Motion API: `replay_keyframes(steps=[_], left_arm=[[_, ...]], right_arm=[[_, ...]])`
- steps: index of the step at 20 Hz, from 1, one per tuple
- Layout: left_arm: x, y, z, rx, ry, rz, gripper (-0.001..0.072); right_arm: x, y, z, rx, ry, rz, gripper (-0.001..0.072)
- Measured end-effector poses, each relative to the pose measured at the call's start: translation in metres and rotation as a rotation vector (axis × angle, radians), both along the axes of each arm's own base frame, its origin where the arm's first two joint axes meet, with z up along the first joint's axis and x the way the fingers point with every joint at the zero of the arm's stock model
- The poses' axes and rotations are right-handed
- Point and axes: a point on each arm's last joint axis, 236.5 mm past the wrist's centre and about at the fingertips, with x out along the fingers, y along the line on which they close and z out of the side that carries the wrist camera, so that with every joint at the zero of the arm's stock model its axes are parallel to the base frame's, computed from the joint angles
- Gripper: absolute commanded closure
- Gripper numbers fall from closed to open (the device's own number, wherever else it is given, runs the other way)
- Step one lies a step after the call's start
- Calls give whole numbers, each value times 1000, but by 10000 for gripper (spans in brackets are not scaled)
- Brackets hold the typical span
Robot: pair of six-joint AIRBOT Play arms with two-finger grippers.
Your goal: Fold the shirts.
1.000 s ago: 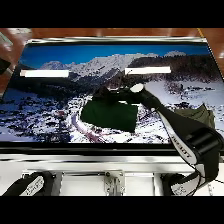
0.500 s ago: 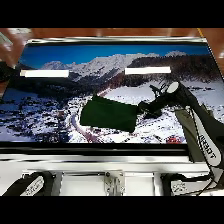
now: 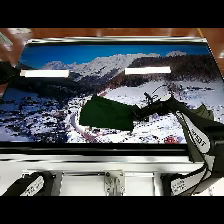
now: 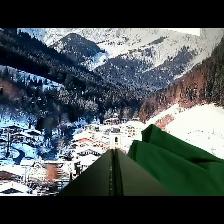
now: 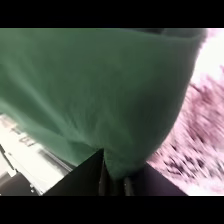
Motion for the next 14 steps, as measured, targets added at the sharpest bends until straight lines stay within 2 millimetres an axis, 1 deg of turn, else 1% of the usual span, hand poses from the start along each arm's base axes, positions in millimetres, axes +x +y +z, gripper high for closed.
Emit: replay_keyframes(steps=[1, 2, 3, 4, 6, 7, 8, 9, 10, 11, 12, 13, 14], left_arm=[[0, 0, -1, -3, 5, 1, 672], [-1, -1, -2, -4, 9, 0, 672], [-2, -1, -3, -5, 16, -2, 672], [-3, -1, -4, -7, 23, -3, 672], [-5, -2, -7, -9, 34, -5, 672], [-5, -2, -7, -9, 37, -6, 672], [-5, -2, -7, -9, 38, -6, 672], [-6, -3, -8, -9, 41, -8, 672], [-6, -3, -8, -9, 42, -8, 672], [-6, -3, -8, -9, 43, -8, 671], [-6, -3, -8, -10, 43, -8, 671], [-6, -3, -8, -10, 44, -9, 671], [-6, -3, -8, -9, 44, -9, 672]], right_arm=[[4, 3, 7, 19, -30, 20, 647], [12, 4, 23, 50, -71, 35, 647], [24, 0, 42, 73, -130, 42, 647], [38, -10, 63, 81, -193, 35, 647], [71, -42, 120, 91, -344, -27, 647], [85, -68, 151, 79, -414, -77, 647], [97, -98, 181, 59, -473, -148, 647], [105, -128, 208, 39, -522, -224, 647], [106, -159, 233, 18, -561, -295, 648], [104, -191, 256, -10, -593, -370, 647], [98, -223, 273, -47, -618, -443, 647], [90, -249, 285, -81, -627, -499, 647], [78, -275, 290, -126, -622, -546, 647]])
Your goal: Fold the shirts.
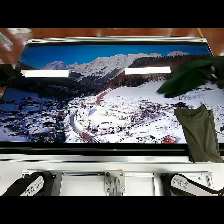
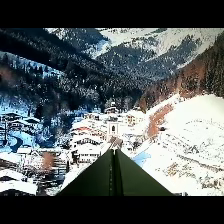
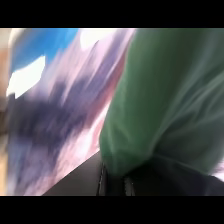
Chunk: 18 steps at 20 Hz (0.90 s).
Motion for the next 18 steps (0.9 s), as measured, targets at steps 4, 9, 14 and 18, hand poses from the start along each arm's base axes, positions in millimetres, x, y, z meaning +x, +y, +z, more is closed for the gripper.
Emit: replay_keyframes(steps=[4, 9, 14, 18], left_arm=[[0, 0, 0, 0, 1, -1, 671], [0, 0, -1, 0, 3, -1, 671], [0, 0, 0, 0, 3, -1, 671], [0, 0, -1, 0, 3, -1, 671]], right_arm=[[-54, -73, -18, -101, 155, -140, 647], [-115, -116, -62, -221, 418, -203, 647], [-182, -124, -116, -251, 722, -205, 647], [-253, -111, -173, -252, 994, -204, 628]])
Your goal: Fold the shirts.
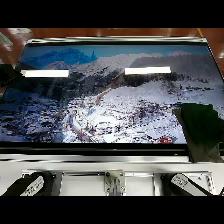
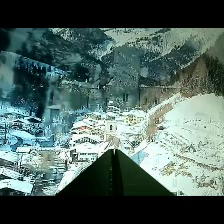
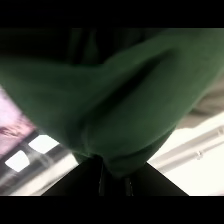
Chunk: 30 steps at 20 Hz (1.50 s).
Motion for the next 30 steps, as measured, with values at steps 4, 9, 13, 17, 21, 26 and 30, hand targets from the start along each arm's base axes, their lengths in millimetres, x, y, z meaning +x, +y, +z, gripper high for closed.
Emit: replay_keyframes(steps=[4, 9, 13, 17, 21, 26, 30], left_arm=[[0, -1, 0, -3, 0, -1, 671], [3, -30, -4, -1, -5, -112, 674], [7, -78, -43, 59, 107, -266, 674], [-5, -120, -125, 259, 389, -398, -13], [-21, -152, -183, 406, 570, -505, -13], [-23, -151, -205, 469, 638, -513, -13], [-17, -151, -208, 467, 629, -490, -13]], right_arm=[[-54, 3, -39, -40, 190, -23, 41], [-34, -33, -10, -187, 107, -21, 42], [68, -62, 85, -387, -369, -37, 42], [150, 5, 153, -383, -695, 160, 41], [166, 97, 103, -192, -556, 395, 41], [170, 161, 49, -60, -400, 555, 41], [168, 183, 36, -25, -358, 612, 41]])
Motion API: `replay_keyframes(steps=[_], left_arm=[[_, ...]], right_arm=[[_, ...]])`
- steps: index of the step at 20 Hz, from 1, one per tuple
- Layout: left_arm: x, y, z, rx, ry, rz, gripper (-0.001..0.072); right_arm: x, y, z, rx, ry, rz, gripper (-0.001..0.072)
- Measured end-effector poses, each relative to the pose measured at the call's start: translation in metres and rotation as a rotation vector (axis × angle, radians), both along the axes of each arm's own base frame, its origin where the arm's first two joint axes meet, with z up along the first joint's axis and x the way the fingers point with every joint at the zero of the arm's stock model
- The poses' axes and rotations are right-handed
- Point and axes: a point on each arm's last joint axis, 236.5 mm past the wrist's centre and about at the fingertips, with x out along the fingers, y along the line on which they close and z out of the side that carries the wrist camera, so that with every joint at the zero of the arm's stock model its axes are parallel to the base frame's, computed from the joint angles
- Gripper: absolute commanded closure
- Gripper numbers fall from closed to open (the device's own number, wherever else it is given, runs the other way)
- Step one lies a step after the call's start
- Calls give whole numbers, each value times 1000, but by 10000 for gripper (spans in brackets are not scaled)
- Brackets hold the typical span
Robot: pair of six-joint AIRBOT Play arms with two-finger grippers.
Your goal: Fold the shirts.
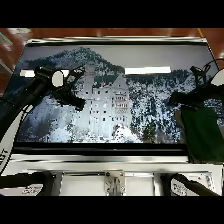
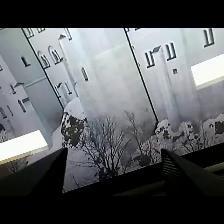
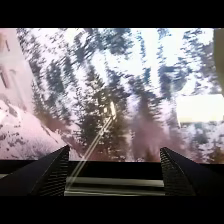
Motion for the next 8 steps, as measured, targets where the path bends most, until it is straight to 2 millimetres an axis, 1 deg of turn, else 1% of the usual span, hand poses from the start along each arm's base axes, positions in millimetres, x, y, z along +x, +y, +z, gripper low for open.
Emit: replay_keyframes(steps=[4, 8], left_arm=[[6, -2, 0, -9, -21, 7, -13], [9, -1, 0, -11, -30, 12, -13]], right_arm=[[-1, 6, -4, 2, 14, 17, 42], [-1, 8, -5, 3, 18, 21, 42]])
